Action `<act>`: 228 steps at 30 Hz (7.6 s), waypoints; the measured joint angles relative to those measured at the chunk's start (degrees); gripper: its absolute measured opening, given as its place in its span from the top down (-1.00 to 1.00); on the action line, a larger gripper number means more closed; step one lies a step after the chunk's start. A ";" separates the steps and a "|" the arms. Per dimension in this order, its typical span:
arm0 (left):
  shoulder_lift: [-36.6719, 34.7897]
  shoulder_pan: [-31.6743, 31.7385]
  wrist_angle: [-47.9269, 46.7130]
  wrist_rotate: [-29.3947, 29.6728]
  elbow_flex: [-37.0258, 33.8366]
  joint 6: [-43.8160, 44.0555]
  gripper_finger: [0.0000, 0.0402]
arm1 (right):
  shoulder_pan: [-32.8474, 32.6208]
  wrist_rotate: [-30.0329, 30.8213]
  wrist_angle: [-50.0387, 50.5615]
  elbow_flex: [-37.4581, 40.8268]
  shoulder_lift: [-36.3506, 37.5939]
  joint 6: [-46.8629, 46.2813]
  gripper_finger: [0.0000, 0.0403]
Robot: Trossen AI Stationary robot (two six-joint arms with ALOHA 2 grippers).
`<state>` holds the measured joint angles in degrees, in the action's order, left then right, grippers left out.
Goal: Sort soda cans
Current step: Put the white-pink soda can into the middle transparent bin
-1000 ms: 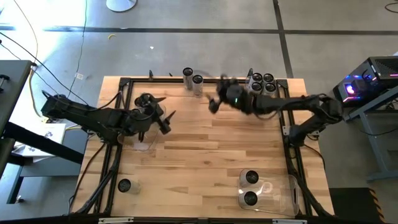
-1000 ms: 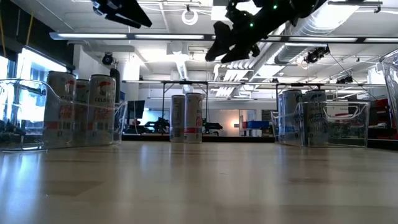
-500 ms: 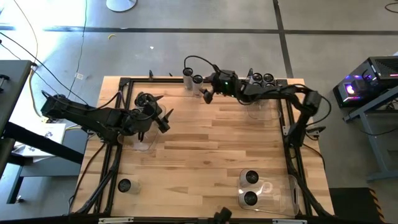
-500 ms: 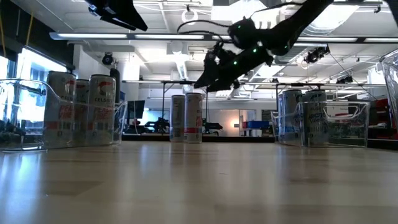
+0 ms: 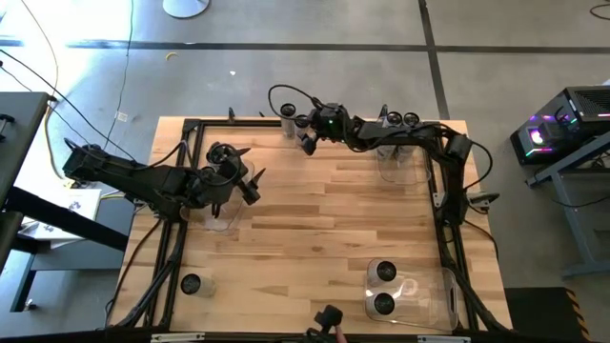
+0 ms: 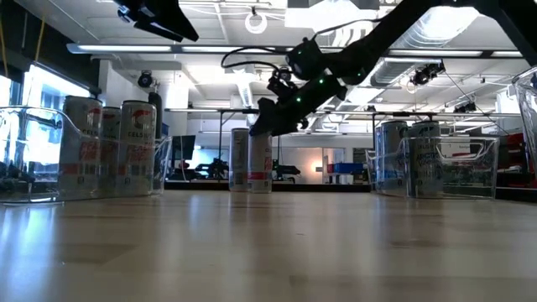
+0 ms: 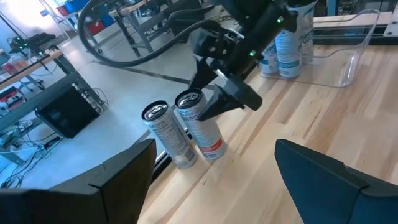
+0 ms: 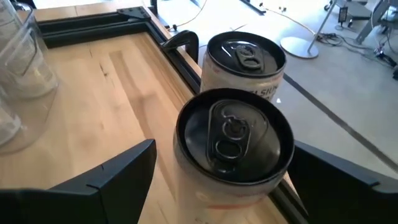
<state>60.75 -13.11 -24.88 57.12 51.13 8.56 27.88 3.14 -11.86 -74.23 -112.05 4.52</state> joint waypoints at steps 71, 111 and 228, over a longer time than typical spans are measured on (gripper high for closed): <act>0.59 -17.19 5.14 0.41 -7.61 13.79 -0.61 | -39.85 22.18 -16.42 14.77 3.71 -17.90 -0.28; 1.14 -17.56 5.14 -0.31 -7.61 15.61 -0.61 | -37.30 16.24 -7.10 14.81 10.13 -16.05 -0.41; 21.49 -15.10 -0.53 -5.95 -6.43 40.28 -0.07 | -28.69 12.68 -2.89 20.74 7.34 -14.57 0.18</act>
<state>82.24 -28.21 -25.41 51.18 44.71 48.84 -0.82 15.82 -14.76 -53.49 -104.70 -10.05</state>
